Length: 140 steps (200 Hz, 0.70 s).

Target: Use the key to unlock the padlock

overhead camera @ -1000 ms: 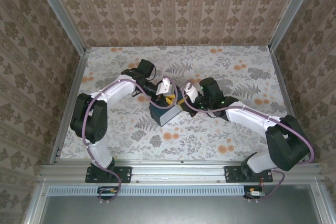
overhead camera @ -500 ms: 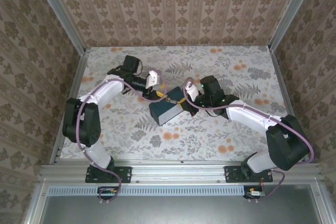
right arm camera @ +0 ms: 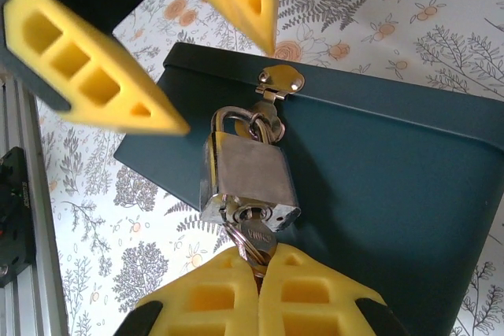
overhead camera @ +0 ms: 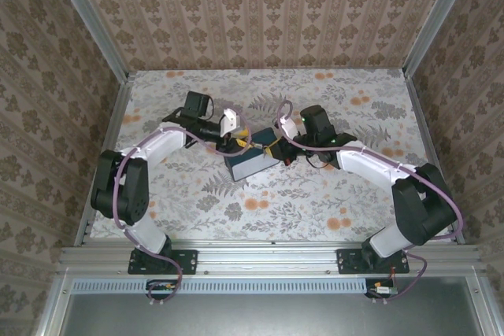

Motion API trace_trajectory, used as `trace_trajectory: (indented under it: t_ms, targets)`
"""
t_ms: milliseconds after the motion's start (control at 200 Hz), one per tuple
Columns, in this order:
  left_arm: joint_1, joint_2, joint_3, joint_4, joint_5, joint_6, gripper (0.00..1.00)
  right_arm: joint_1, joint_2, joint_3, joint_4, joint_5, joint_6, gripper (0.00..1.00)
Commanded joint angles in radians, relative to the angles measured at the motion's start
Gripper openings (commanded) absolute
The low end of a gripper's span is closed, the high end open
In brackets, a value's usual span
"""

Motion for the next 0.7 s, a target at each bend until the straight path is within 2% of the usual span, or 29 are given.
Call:
trace_trajectory:
  t_ms: [0,75,210,265,695]
  targets:
    - [-0.029,0.013,0.023,-0.013,-0.019,0.009,0.46,-0.014,-0.008,0.02,-0.016,-0.046,0.027,0.0]
    - [-0.048,0.044,0.063,-0.074,-0.03,0.053,0.46,-0.02,-0.013,0.02,-0.014,-0.058,0.033,0.0]
    - [-0.055,0.069,0.085,-0.075,-0.025,0.077,0.45,-0.027,0.012,0.039,-0.012,-0.104,0.087,0.0]
    - [-0.091,0.071,0.092,-0.081,-0.014,0.09,0.41,-0.031,0.026,0.048,-0.011,-0.118,0.112,0.0]
    - [-0.109,0.069,0.072,-0.06,-0.002,0.122,0.12,-0.085,0.088,0.08,0.019,-0.212,0.348,0.0]
